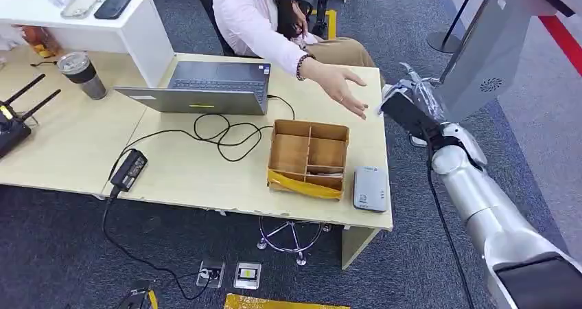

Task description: Pass the card to the sensor for recognition and then transmit it.

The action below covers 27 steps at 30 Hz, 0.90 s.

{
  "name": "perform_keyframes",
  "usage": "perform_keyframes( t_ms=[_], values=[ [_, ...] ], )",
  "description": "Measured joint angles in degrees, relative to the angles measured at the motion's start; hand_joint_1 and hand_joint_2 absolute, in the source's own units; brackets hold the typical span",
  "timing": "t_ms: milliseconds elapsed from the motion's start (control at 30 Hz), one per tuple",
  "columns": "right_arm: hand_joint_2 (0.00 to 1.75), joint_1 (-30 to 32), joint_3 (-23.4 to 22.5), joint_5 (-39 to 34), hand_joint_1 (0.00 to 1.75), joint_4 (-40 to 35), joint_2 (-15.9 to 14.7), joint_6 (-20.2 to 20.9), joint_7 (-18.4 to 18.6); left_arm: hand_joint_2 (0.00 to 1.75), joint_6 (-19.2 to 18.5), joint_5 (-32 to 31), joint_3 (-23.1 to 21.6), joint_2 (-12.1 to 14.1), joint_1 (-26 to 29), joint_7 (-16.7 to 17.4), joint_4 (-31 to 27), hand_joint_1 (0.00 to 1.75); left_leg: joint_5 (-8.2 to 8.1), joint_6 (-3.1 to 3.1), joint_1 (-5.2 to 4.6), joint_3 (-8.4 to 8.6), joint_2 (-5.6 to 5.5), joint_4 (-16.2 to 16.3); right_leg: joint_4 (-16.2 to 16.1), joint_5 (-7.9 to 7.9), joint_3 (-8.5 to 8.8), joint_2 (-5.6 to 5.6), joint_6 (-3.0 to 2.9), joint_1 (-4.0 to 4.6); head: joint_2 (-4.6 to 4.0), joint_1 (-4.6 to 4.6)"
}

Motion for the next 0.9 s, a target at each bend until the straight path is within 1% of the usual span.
perform_keyframes(
  t_ms=[133,233,367,500,533,567,667,900],
  values=[
    [1.75,-0.58,0.17,0.17,1.75,0.09,1.79,-0.09,0.52,0.0,-1.01,-0.48,-0.11,0.02,-0.07,0.0,0.0,0.0,0.0,0.0,0.0,0.0,-0.02,0.0,0.0,0.0,0.0,-0.01,-0.01,0.0,0.0,0.0],
    [1.75,-0.71,0.24,0.44,1.75,0.11,2.55,-0.17,0.72,0.0,-1.62,-0.76,-0.15,0.09,-0.15,0.0,0.0,0.0,0.0,0.0,0.0,-0.01,-0.02,0.0,-0.01,0.0,0.0,0.0,-0.01,0.0,0.0,0.0],
    [1.75,-0.83,0.28,0.68,1.75,0.15,2.97,-0.5,1.33,0.0,-2.25,-1.9,-0.61,0.28,-0.53,0.11,0.0,0.0,0.0,0.0,-0.01,0.0,-0.04,0.01,-0.02,0.0,0.0,-0.02,0.0,-0.01,0.0,0.0],
    [1.75,-0.72,0.26,0.92,1.75,0.15,2.77,-0.48,2.19,0.0,-3.01,-3.02,-1.42,0.59,-1.26,0.74,0.0,0.0,0.0,0.0,0.0,0.01,-0.02,0.01,-0.02,0.0,-0.01,-0.01,0.0,0.0,0.0,0.02],
    [1.75,-0.63,0.24,1.01,0.17,0.15,2.62,-0.37,2.25,0.0,-3.08,-3.25,-1.57,0.72,-1.44,0.89,0.0,0.0,0.0,0.0,0.0,0.01,-0.02,0.01,-0.02,0.0,-0.01,-0.01,0.0,0.0,0.0,0.0],
    [0.0,-0.53,0.24,1.03,0.0,0.13,2.49,-0.26,2.29,0.0,-3.23,-3.39,-1.68,0.81,-1.63,1.07,0.0,0.0,0.0,-0.01,0.0,0.01,-0.02,0.01,-0.02,0.0,-0.01,-0.01,0.0,0.0,0.0,0.0],
    [0.0,-0.19,0.24,1.2,0.0,0.11,2.31,0.28,2.43,0.0,-3.93,-3.52,-2.14,1.11,-1.88,1.25,0.0,0.0,0.0,-0.01,0.0,0.01,-0.02,0.01,-0.02,0.0,-0.02,0.0,0.0,0.0,0.0,-0.02],
    [0.0,0.26,0.22,1.68,0.0,-0.98,1.77,2.1,3.13,0.0,-4.02,-3.56,-2.95,1.38,-2.25,1.25,0.0,0.0,0.0,-0.01,0.0,0.02,0.06,0.01,-0.02,0.0,-0.04,0.04,0.0,0.0,0.0,0.02]
  ],
)
